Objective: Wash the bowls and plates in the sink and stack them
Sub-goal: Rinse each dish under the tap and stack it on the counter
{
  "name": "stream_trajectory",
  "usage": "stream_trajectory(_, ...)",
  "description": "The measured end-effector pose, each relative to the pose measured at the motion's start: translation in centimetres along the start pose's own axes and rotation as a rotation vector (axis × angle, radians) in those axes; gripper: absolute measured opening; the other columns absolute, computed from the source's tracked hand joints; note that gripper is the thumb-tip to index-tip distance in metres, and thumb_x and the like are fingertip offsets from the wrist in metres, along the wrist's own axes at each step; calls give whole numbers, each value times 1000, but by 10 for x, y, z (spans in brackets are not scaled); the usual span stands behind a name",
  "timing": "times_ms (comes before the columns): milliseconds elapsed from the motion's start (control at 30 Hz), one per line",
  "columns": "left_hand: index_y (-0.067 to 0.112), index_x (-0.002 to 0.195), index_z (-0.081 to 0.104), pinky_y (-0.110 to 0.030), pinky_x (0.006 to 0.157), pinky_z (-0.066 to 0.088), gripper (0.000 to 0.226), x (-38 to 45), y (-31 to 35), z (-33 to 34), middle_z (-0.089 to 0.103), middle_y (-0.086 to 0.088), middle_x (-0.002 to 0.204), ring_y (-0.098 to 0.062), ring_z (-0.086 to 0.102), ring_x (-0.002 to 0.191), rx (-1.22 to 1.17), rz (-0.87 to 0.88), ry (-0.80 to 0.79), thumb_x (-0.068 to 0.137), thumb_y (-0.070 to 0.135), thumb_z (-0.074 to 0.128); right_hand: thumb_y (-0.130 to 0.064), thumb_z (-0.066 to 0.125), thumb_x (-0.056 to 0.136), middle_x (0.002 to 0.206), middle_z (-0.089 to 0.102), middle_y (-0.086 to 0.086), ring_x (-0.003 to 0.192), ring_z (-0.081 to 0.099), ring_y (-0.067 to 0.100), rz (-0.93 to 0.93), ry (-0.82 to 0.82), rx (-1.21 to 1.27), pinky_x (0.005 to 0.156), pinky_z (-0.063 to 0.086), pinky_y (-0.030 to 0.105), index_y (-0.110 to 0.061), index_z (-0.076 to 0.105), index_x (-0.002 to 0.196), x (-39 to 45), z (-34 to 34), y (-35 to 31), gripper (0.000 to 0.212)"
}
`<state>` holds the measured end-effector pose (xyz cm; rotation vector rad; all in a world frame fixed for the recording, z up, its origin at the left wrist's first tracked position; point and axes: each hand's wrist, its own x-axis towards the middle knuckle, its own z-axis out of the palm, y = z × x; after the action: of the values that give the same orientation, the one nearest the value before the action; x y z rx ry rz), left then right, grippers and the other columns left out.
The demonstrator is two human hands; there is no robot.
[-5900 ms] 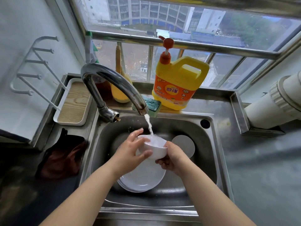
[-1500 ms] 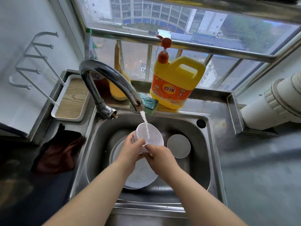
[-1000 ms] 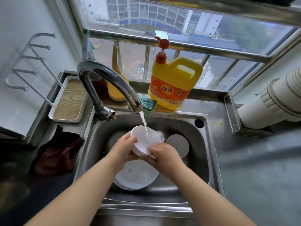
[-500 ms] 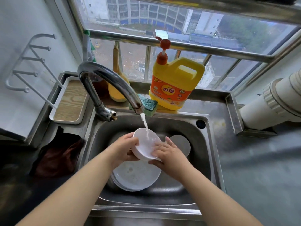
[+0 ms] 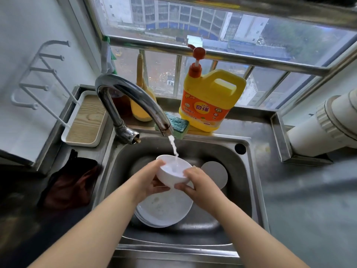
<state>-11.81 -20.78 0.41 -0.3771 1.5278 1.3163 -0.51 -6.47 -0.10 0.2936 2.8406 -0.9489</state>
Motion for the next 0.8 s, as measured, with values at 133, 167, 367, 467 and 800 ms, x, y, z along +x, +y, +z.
stream_trajectory(133,25,129,55,-45,109,30,66,13,-14,5,59,-5,126,-20,52,115,-149,1,-72,88,72,33,-43,58,90,97,52,4,91,51,21,225,85,384,78,45,32,-13,48,95,6,6,-14,32)
stream_trajectory(167,26,134,52,-45,111,26,66,13,-15,6,56,-3,131,-19,49,122,-184,22,-68,90,70,29,-47,57,88,99,55,9,92,54,27,317,80,536,80,50,39,-13,48,97,8,7,-15,36)
stream_trajectory(367,36,131,46,-40,92,47,34,2,-15,8,59,-2,124,-21,57,112,-196,285,30,98,44,43,-43,45,90,115,55,15,97,57,28,635,130,1330,78,52,41,-21,44,113,29,12,-19,32)
stream_trajectory(467,25,128,49,-36,84,53,37,-6,-15,9,62,-4,118,-18,62,105,-165,381,100,93,36,56,-36,34,98,120,58,18,104,60,34,678,223,1548,82,56,46,-21,49,127,43,20,-17,36)
stream_trajectory(800,25,115,62,-36,87,53,21,-20,-8,12,68,0,110,-15,63,101,-11,540,195,99,27,49,-52,47,89,115,63,20,104,60,35,994,53,1746,81,54,44,-13,59,119,47,22,-26,51)
